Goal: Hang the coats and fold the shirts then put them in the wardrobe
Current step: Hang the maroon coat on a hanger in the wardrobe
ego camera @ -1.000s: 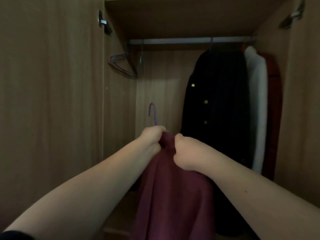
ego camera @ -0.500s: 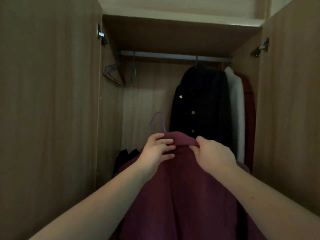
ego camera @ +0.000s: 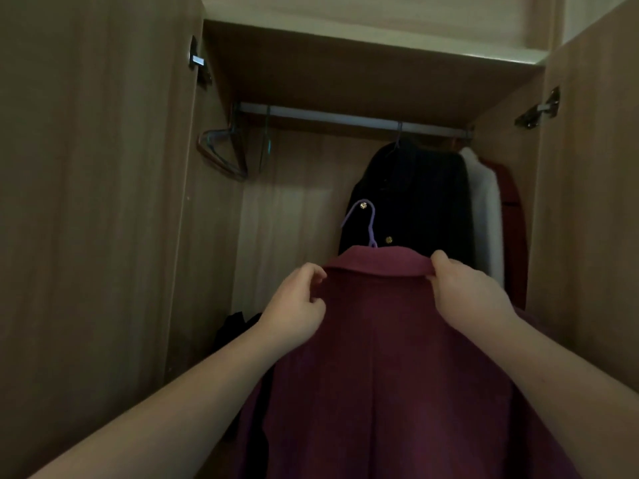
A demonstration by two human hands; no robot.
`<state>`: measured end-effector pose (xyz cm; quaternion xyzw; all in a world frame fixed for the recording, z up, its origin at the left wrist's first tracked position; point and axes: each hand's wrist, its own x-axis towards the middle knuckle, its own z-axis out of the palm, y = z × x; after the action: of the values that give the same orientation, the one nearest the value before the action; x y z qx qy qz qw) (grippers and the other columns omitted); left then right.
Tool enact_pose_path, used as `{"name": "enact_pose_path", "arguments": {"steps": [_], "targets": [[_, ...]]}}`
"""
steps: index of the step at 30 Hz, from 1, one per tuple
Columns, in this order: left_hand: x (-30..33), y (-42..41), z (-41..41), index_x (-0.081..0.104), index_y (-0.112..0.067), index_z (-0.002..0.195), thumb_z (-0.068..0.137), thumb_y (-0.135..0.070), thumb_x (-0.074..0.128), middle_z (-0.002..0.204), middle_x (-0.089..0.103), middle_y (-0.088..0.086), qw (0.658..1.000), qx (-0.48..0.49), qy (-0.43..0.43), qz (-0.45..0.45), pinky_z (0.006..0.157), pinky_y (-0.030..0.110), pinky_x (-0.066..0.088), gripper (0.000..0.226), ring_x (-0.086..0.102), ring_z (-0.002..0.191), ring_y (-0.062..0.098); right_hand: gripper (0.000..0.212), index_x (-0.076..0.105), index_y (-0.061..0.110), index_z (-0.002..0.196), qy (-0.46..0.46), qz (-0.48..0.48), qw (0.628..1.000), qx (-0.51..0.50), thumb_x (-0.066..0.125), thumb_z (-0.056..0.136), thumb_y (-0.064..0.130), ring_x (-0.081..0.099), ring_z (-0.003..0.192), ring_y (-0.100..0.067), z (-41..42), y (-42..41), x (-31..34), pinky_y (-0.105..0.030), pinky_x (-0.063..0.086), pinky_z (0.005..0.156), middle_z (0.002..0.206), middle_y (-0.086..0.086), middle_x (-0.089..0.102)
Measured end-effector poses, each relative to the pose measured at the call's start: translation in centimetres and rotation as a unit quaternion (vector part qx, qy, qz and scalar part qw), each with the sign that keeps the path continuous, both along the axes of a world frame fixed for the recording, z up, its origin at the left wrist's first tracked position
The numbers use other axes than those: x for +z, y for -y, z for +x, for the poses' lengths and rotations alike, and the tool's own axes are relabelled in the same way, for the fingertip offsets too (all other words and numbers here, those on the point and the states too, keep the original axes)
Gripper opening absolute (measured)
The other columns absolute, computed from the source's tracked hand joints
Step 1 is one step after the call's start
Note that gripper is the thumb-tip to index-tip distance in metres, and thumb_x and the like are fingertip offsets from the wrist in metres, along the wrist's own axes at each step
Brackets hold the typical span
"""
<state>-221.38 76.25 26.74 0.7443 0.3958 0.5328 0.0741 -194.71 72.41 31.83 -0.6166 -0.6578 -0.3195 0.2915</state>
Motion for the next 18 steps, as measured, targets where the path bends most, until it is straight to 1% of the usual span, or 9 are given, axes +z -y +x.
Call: {"name": "enact_pose_path", "arguments": {"steps": [3,5,8,10,13,15,18], "targets": [[1.8,-2.8,1.3,0.049,-0.024,0.126,0.080,-0.005,0.049,0.126,0.053,-0.005,0.995,0.044,-0.068,0.060,0.099,0.023,0.038,0.050,0.048,0.119,0.011,0.018,0.025,0.028,0.088,0.009,0.038,0.999,0.006,0.032,0.103,0.034,0.047,0.055,-0.015,1.6,-2.5,1.3,-0.032,0.033,0.048,0.075,0.007,0.045],[3.3,-4.7,2.1,0.047,-0.023,0.131,0.080,-0.004,0.049,0.130,0.051,-0.005,0.991,0.068,-0.081,0.087,0.102,0.023,0.036,0.054,0.045,0.123,0.011,0.017,0.025,0.029,0.088,0.014,0.059,0.998,0.009,0.031,0.104,0.035,0.047,0.055,-0.016,2.5,-4.5,2.9,-0.033,0.035,0.049,0.075,0.007,0.044],[5.9,-7.5,3.1,0.046,-0.022,0.133,0.079,-0.004,0.048,0.132,0.051,-0.003,0.982,0.095,-0.086,0.139,0.108,0.028,0.037,0.057,0.044,0.126,0.014,0.017,0.026,0.030,0.089,0.023,0.093,0.995,0.013,0.032,0.104,0.034,0.050,0.055,-0.015,3.9,-7.4,5.7,-0.032,0.037,0.047,0.076,0.007,0.046],[7.9,-9.2,3.4,0.044,-0.021,0.137,0.080,-0.005,0.049,0.136,0.049,-0.003,0.967,0.126,-0.115,0.190,0.111,0.029,0.034,0.059,0.039,0.131,0.014,0.014,0.028,0.029,0.090,0.031,0.115,0.993,0.009,0.032,0.103,0.032,0.051,0.055,-0.014,5.0,-9.3,7.7,-0.032,0.038,0.046,0.076,0.005,0.048],[10.4,-11.4,3.4,0.041,-0.024,0.141,0.083,-0.010,0.051,0.141,0.044,-0.006,0.937,0.174,-0.160,0.257,0.113,0.036,0.035,0.060,0.032,0.137,0.012,0.010,0.031,0.027,0.094,0.031,0.134,0.991,-0.001,0.033,0.103,0.031,0.052,0.057,-0.014,6.3,-11.8,10.5,-0.032,0.041,0.047,0.078,0.005,0.049],[11.8,-12.9,3.4,0.036,-0.027,0.145,0.087,-0.015,0.051,0.149,0.038,-0.008,0.926,0.200,-0.180,0.265,0.116,0.038,0.030,0.062,0.024,0.144,0.011,0.012,0.030,0.027,0.092,0.021,0.130,0.991,-0.015,0.034,0.103,0.030,0.053,0.058,-0.014,6.9,-13.5,12.0,-0.032,0.040,0.047,0.078,0.005,0.049],[14.0,-15.4,3.3,0.029,-0.031,0.150,0.091,-0.021,0.050,0.158,0.027,-0.007,0.904,0.233,-0.223,0.281,0.120,0.034,0.018,0.064,0.011,0.150,0.012,0.011,0.032,0.027,0.093,-0.016,0.114,0.993,-0.008,0.033,0.103,0.031,0.056,0.059,-0.015,7.3,-16.1,14.2,-0.033,0.044,0.051,0.078,0.003,0.052]]}}
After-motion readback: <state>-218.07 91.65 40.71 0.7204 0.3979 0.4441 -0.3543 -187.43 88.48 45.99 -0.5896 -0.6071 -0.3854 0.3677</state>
